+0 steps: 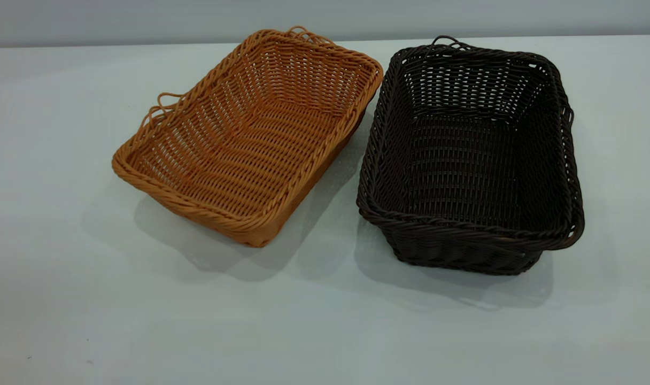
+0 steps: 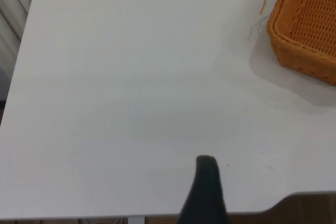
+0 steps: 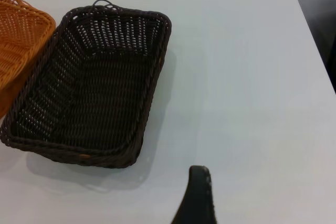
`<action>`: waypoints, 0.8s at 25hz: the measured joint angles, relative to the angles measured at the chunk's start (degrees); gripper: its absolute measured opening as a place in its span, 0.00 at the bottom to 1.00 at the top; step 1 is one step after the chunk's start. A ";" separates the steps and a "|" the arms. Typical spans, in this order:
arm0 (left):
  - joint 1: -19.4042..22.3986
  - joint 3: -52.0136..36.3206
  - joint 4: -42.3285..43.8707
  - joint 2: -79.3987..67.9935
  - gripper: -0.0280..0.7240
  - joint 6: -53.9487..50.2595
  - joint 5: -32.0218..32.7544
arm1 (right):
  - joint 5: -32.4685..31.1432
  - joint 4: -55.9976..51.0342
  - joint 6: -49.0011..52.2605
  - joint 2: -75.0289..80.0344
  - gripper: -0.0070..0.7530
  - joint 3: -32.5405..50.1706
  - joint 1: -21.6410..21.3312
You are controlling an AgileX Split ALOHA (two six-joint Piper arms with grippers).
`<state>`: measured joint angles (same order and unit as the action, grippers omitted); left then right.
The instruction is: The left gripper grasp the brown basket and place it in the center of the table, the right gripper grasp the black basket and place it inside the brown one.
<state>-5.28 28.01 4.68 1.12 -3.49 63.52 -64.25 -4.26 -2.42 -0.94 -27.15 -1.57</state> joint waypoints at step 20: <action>-0.34 16.39 -2.55 -45.74 0.78 4.60 -29.36 | 0.11 0.00 0.05 0.00 0.76 0.00 0.00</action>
<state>-5.62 44.40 2.12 -44.62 1.11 34.15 -64.14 -4.26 -2.37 -0.94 -27.15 -1.57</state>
